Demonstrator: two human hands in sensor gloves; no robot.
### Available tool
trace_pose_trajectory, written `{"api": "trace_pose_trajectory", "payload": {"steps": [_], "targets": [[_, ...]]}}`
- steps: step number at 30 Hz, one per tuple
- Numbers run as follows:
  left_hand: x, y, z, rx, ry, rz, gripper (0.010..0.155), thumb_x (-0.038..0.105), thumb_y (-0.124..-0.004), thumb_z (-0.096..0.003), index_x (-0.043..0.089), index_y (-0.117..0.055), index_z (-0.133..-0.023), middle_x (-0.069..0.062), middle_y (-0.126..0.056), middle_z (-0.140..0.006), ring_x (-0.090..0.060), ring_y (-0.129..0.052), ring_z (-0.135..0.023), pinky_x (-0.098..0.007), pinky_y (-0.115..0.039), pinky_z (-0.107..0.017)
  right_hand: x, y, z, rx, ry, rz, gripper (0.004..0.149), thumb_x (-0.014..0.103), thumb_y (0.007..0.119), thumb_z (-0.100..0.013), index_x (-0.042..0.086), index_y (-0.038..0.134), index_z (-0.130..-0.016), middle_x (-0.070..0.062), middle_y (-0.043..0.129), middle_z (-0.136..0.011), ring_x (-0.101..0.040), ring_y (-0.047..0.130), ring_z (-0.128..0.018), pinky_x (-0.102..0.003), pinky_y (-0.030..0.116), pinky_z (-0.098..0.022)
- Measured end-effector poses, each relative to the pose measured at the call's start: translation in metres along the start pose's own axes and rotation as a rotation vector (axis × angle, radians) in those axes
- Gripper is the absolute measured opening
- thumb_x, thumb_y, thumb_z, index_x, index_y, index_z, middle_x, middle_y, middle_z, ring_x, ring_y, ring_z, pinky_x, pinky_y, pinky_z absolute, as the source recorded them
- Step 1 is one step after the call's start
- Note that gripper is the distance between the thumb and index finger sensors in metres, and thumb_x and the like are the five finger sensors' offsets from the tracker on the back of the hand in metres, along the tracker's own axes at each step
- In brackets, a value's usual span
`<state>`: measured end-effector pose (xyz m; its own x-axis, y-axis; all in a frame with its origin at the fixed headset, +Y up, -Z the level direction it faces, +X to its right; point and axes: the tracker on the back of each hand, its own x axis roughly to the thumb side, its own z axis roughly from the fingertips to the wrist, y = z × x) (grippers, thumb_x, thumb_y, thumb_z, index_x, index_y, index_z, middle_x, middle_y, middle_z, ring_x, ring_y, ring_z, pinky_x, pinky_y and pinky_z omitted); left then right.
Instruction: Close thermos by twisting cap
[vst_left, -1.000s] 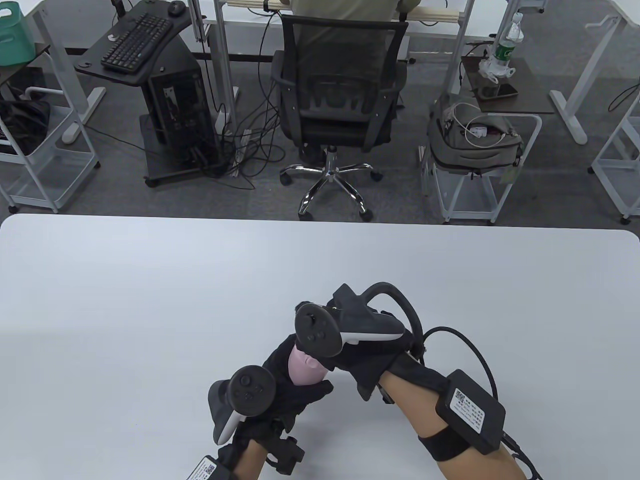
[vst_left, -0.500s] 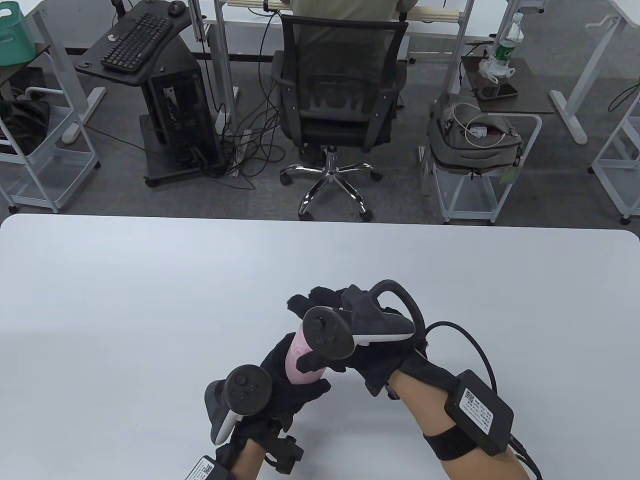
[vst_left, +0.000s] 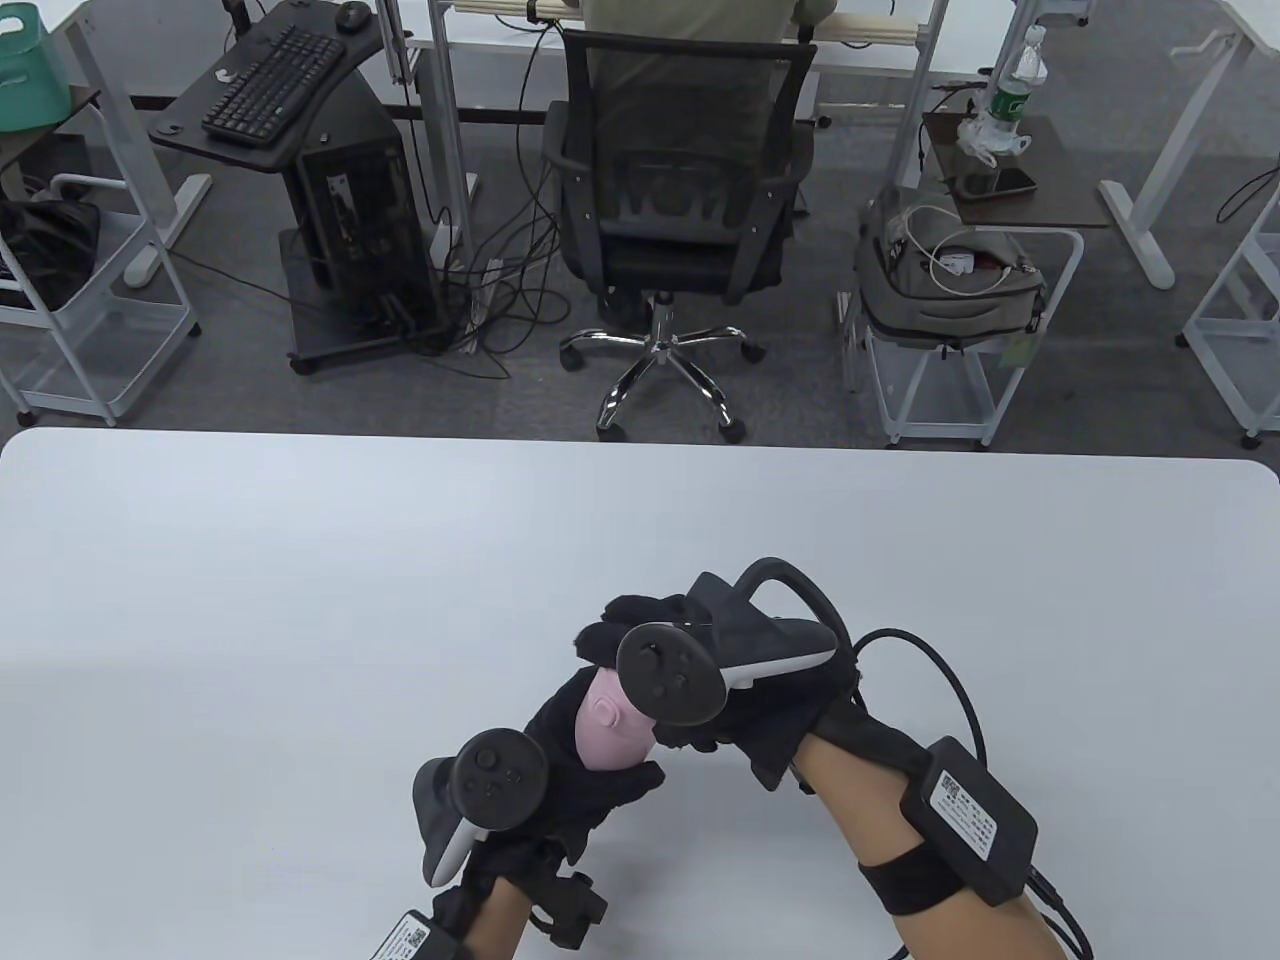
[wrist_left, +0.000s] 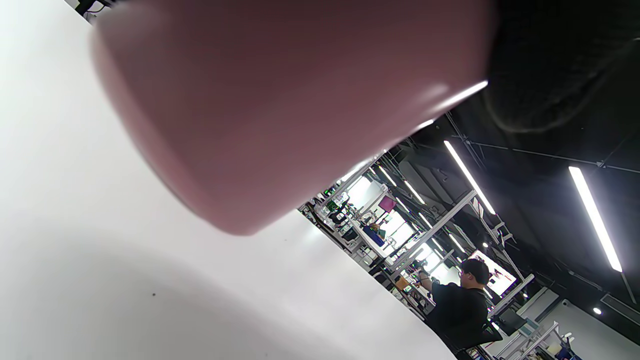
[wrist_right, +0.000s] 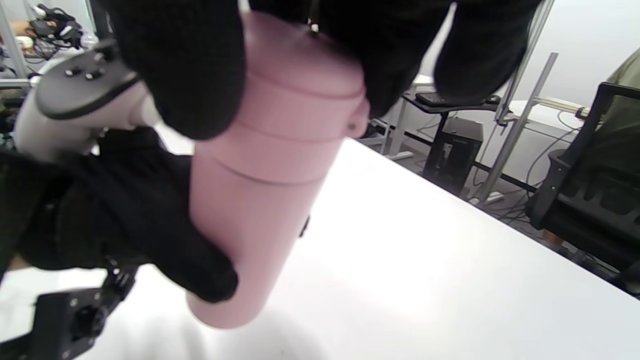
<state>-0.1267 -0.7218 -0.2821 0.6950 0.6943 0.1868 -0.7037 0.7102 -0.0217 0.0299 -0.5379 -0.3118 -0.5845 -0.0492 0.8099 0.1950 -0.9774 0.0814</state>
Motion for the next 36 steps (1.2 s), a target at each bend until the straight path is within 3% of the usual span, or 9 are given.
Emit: {"api": "trace_pose_trajectory", "payload": {"steps": [7,18,21,22,23,25,26,30,36], "targets": [[0.000,0.002,0.001,0.035,0.006,0.006,0.119,0.077,-0.084,-0.0193,0.034,-0.023,-0.112,-0.007,-0.045,-0.116,-0.032,-0.057,-0.103,-0.052,-0.065,-0.072,-0.004,0.000,-0.003,-0.016,0.075,-0.062,0.081,0.047,0.072,-0.059,-0.004,0.045,-0.116,-0.028,0.073,-0.104,-0.039,0.090,-0.084,-0.057,0.080,-0.061],[0.007,0.004,0.005,0.084,-0.016,-0.024,0.121,0.079,-0.086,-0.0168,0.033,-0.027,-0.112,-0.006,-0.048,-0.114,-0.031,-0.060,-0.100,-0.050,-0.069,-0.071,0.008,0.004,-0.002,-0.132,0.384,-0.031,0.084,0.064,0.054,-0.064,-0.013,0.071,-0.094,-0.017,0.093,-0.061,-0.010,0.095,-0.032,-0.033,0.088,-0.024],[0.006,0.004,0.004,0.087,-0.001,-0.031,0.123,0.078,-0.086,-0.0172,0.032,-0.024,-0.113,-0.006,-0.047,-0.114,-0.032,-0.059,-0.101,-0.051,-0.068,-0.071,0.009,0.005,0.000,-0.139,0.361,-0.007,0.085,0.065,0.054,-0.063,-0.010,0.070,-0.098,-0.017,0.093,-0.067,-0.017,0.098,-0.039,-0.039,0.088,-0.030],[0.005,0.005,0.004,0.093,0.002,-0.034,0.122,0.077,-0.086,-0.0172,0.032,-0.026,-0.113,-0.007,-0.047,-0.114,-0.033,-0.058,-0.101,-0.051,-0.067,-0.071,0.009,0.005,0.000,-0.118,0.352,-0.003,0.087,0.066,0.052,-0.062,-0.010,0.065,-0.103,-0.017,0.092,-0.074,-0.023,0.100,-0.047,-0.043,0.088,-0.035],[0.004,0.005,0.003,0.090,-0.003,-0.042,0.122,0.077,-0.087,-0.0169,0.032,-0.027,-0.113,-0.007,-0.047,-0.114,-0.033,-0.058,-0.101,-0.052,-0.066,-0.071,0.010,0.003,0.003,-0.064,0.277,-0.021,0.092,0.066,0.051,-0.061,-0.009,0.046,-0.115,-0.025,0.083,-0.093,-0.037,0.097,-0.068,-0.053,0.085,-0.047],[0.002,0.005,0.003,0.090,-0.004,-0.046,0.122,0.077,-0.086,-0.0168,0.032,-0.027,-0.113,-0.007,-0.047,-0.114,-0.033,-0.058,-0.101,-0.052,-0.066,-0.071,0.012,0.000,0.006,-0.034,0.191,-0.048,0.087,0.065,0.059,-0.059,0.015,0.021,-0.120,-0.038,0.054,-0.116,-0.059,0.083,-0.089,-0.069,0.078,-0.056],[0.002,0.004,0.002,0.078,-0.004,-0.036,0.122,0.077,-0.086,-0.0166,0.032,-0.027,-0.113,-0.006,-0.047,-0.114,-0.032,-0.058,-0.101,-0.052,-0.066,-0.071,0.015,-0.001,0.006,-0.008,0.124,-0.052,0.082,0.060,0.067,-0.058,0.025,0.021,-0.117,-0.035,0.042,-0.121,-0.062,0.079,-0.092,-0.074,0.076,-0.057],[0.003,0.002,0.001,0.029,-0.033,-0.035,0.123,0.077,-0.086,-0.0163,0.034,-0.024,-0.113,-0.005,-0.045,-0.116,-0.031,-0.057,-0.103,-0.051,-0.065,-0.073,0.024,-0.003,0.003,0.094,0.041,0.051,0.074,0.038,0.083,-0.055,0.035,0.036,-0.112,-0.013,0.030,-0.122,-0.058,0.079,-0.098,-0.075,0.076,-0.060],[-0.001,0.001,0.002,0.015,-0.054,-0.009,0.123,0.076,-0.086,-0.0157,0.035,-0.023,-0.114,-0.003,-0.044,-0.117,-0.029,-0.055,-0.104,-0.052,-0.064,-0.074,0.019,0.001,-0.001,0.103,0.006,0.037,0.059,0.035,0.083,-0.055,0.030,0.056,-0.107,-0.004,0.046,-0.120,-0.046,0.085,-0.095,-0.061,0.083,-0.061]]}}
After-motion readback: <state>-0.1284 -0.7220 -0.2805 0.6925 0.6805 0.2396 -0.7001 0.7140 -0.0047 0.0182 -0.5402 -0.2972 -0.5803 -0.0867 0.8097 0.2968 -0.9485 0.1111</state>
